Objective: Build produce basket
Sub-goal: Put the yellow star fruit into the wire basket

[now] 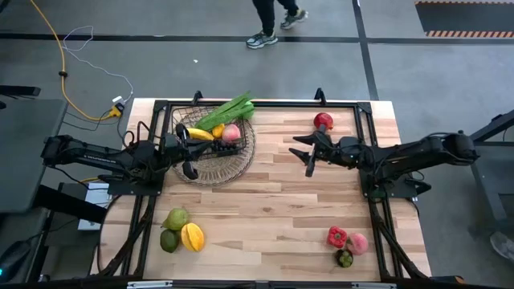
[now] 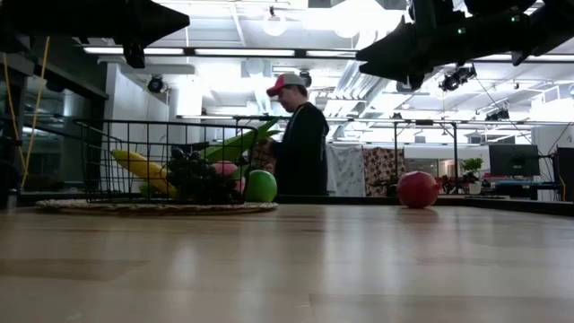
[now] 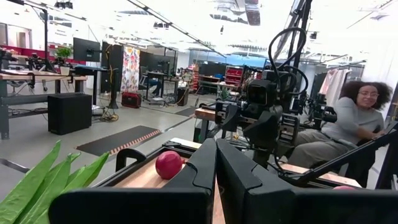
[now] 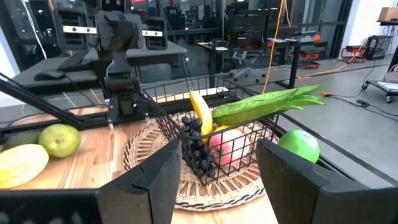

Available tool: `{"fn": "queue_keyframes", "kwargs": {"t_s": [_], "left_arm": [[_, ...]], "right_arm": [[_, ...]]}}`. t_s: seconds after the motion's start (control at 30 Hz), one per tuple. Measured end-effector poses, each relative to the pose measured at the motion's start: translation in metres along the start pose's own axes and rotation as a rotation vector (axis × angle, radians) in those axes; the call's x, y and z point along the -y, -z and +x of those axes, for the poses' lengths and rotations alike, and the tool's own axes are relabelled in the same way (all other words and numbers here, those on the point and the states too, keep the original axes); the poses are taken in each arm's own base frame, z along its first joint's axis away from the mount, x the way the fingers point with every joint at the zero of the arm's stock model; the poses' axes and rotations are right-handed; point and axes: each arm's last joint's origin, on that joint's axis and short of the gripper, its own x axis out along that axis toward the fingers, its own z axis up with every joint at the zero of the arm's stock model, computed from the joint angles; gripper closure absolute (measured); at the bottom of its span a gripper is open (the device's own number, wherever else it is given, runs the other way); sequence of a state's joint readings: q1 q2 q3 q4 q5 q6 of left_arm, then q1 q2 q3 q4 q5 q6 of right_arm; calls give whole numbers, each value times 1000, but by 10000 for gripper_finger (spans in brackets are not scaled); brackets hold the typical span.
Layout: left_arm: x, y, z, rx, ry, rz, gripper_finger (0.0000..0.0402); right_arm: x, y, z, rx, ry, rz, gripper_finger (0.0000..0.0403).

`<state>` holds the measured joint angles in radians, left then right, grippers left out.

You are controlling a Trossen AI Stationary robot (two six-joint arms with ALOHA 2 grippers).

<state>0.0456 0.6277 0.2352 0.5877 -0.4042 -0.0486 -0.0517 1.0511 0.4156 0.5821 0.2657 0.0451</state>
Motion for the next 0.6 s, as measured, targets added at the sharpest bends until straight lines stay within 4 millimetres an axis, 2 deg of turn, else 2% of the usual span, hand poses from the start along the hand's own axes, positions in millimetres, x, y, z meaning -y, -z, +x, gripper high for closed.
{"fn": "queue_keyframes", "kwargs": {"t_s": [0.3,0.6], "left_arm": [[0,1,0,-7,0,3,401],[0,1,0,-7,0,21,401]], "right_arm": [[3,-7,-13,-8,-6,24,203],[10,2,-32,33,45,28,203]]}}
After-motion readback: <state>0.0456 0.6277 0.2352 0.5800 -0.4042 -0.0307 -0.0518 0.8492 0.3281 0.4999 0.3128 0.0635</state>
